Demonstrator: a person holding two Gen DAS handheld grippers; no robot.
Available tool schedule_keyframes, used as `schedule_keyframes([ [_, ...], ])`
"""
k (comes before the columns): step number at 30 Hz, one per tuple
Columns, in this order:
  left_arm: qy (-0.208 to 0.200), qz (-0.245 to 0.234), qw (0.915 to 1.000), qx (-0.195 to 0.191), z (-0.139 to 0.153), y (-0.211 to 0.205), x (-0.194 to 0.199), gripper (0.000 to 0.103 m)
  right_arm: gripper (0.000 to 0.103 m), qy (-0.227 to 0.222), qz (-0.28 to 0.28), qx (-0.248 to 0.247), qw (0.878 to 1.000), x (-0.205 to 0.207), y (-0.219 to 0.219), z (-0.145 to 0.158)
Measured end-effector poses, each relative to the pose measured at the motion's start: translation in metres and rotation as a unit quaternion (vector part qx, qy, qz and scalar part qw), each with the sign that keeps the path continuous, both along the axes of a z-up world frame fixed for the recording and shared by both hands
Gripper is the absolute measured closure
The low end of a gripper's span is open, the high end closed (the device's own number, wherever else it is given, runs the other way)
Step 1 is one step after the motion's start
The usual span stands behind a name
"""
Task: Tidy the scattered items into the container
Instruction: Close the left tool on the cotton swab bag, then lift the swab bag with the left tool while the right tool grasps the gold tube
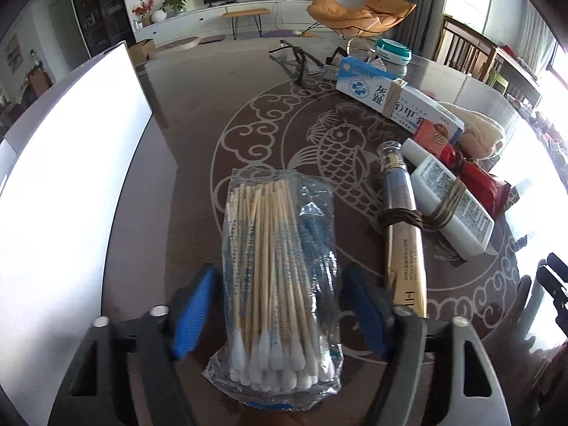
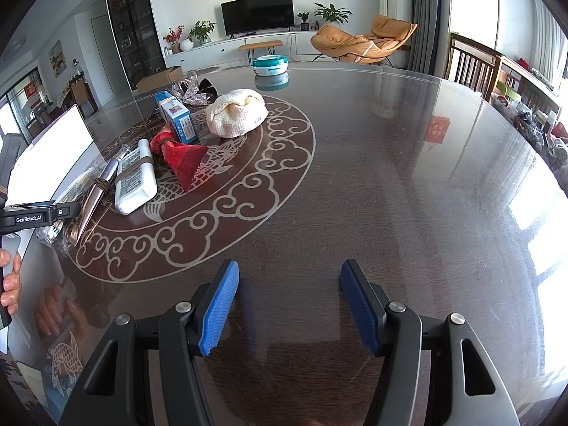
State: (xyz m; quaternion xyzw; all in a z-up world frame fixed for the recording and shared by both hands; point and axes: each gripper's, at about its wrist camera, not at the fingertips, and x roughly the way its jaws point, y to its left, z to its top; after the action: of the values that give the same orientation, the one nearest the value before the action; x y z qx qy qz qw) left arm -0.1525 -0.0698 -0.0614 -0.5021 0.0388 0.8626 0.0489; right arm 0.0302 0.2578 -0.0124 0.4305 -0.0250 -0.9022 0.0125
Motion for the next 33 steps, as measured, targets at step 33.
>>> schedule_keyframes([
  [33, 0.050, 0.078, 0.9950, 0.036, 0.000, -0.046, 0.094, 0.072, 0.044, -0.080, 0.143, -0.025, 0.986, -0.118, -0.212, 0.002],
])
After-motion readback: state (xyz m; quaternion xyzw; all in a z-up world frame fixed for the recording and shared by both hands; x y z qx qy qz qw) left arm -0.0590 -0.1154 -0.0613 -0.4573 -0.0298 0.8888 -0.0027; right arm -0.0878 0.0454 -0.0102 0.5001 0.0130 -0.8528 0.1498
